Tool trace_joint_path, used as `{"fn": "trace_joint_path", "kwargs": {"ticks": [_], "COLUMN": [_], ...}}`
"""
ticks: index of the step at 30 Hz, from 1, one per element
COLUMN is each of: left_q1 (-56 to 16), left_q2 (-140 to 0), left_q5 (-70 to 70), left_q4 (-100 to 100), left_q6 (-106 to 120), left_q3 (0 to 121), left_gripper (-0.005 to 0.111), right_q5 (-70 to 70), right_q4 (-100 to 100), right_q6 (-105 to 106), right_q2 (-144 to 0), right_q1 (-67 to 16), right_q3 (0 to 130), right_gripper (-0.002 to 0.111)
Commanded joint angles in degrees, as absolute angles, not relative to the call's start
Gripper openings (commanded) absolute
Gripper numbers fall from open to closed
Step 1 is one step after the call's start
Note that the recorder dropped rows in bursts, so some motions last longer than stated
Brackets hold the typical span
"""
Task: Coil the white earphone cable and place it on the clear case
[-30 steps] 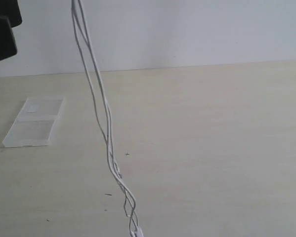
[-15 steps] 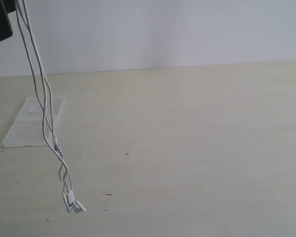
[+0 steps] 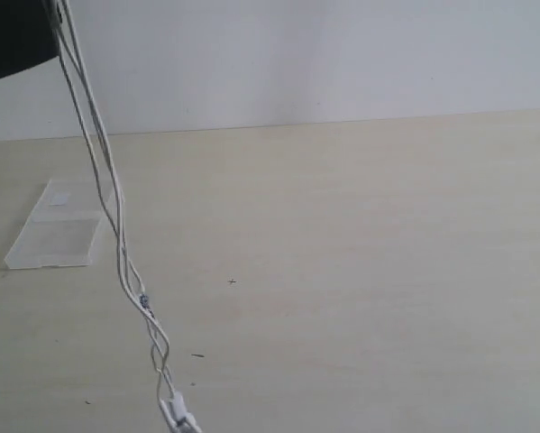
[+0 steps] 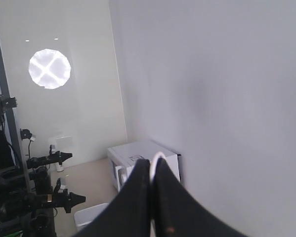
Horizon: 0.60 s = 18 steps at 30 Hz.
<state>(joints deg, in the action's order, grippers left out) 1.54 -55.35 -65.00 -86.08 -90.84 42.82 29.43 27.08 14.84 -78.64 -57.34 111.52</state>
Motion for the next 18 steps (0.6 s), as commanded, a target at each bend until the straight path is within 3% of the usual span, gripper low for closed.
{"fn": "trace_joint_path", "kwargs": {"ticks": [1,8,18], "left_q1": [-1.9,-9.75,-10.87], "left_q2": [-57.08,-59.58,-61.11], "left_q5": [-64.93,-60.46,-60.22], "left_q4": [-84.98,-84.75,-84.62], "left_q6": [-89.84,-85.71,-85.6], "left_q3": [42.65,42.65,42.65], "left_gripper": [0.07,0.07,0.069], "right_q5": [28.58,28.58,28.57], "right_q4": [27.34,27.48,27.48], "right_q6": [15.48,15.48,15.59], "right_q2": [-78.76,-78.76,-78.76], "right_q1": [-57.28,-57.28,-57.28], "right_q3": [111.9,111.9,111.9], "right_gripper": [0.0,0.0,0.0]}}
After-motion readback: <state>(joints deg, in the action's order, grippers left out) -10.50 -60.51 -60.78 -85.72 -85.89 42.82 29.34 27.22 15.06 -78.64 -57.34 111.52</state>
